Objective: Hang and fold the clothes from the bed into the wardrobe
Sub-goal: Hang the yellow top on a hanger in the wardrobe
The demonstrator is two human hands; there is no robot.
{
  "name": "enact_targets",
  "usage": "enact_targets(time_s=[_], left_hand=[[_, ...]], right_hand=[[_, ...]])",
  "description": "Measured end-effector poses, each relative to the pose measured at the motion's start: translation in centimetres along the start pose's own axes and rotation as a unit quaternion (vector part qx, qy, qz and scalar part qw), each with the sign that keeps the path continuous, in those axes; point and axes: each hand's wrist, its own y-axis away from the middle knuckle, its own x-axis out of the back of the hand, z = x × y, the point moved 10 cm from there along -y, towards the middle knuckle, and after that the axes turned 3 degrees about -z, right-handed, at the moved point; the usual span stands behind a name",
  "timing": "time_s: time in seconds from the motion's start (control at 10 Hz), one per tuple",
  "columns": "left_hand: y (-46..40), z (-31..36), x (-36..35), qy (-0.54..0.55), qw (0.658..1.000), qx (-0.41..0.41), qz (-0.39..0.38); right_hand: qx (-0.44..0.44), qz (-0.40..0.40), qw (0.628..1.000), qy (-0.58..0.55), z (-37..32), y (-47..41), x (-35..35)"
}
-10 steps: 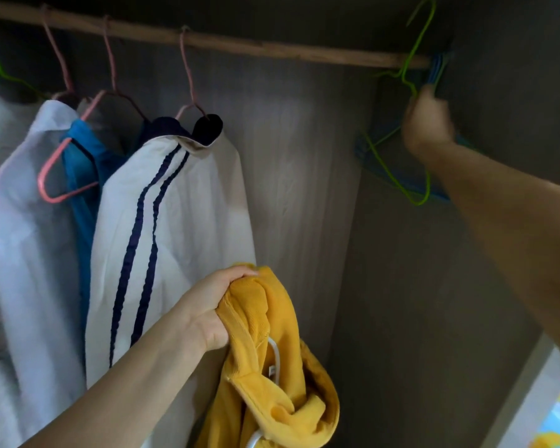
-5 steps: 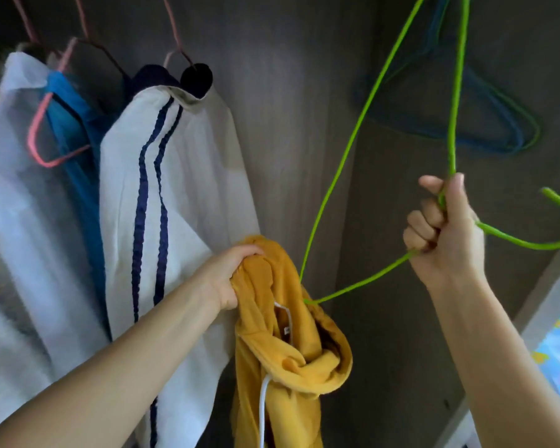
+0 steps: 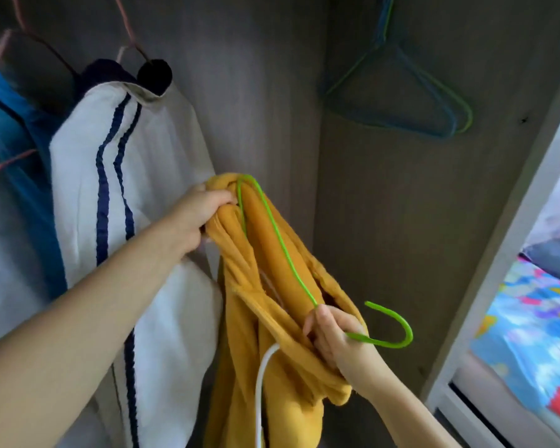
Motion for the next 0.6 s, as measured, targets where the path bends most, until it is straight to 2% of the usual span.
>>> enact_targets(time_s=[0.1,0.2,0.3,0.4,0.5,0.6], left_hand=[[-1.3,0.3,2.4,-0.186,0.976,-0.077,0.082],[-2.0,-3.6,2.6,-0.205,0.972,-0.046,0.103],[-1.6,-5.9,0.9,-0.167,0.979,-0.044,0.11],[-0.6,-5.9,-3.4,-0.162,0.98,-0.103,0.05],[-0.6,-8.5,-6.3,-0.045,0.996,-0.009,-0.073],[-0.4,-10.7,-8.4,-0.039,0.975,0.055,-0.21]], right_hand=[[-0.097,-0.031,0.99,0.095,0.5,0.4,0.4],[-0.167,-0.055,0.972,0.159,1.4,0.9,1.0],[-0.235,-0.103,0.935,0.245,4.4,2.0,0.6],[-0.239,-0.251,0.799,0.491,5.2,3.0,0.0],[-0.307,-0.079,0.948,-0.001,3.9,3.3,1.7],[-0.334,-0.069,0.938,-0.067,2.0,-0.1,0.6]])
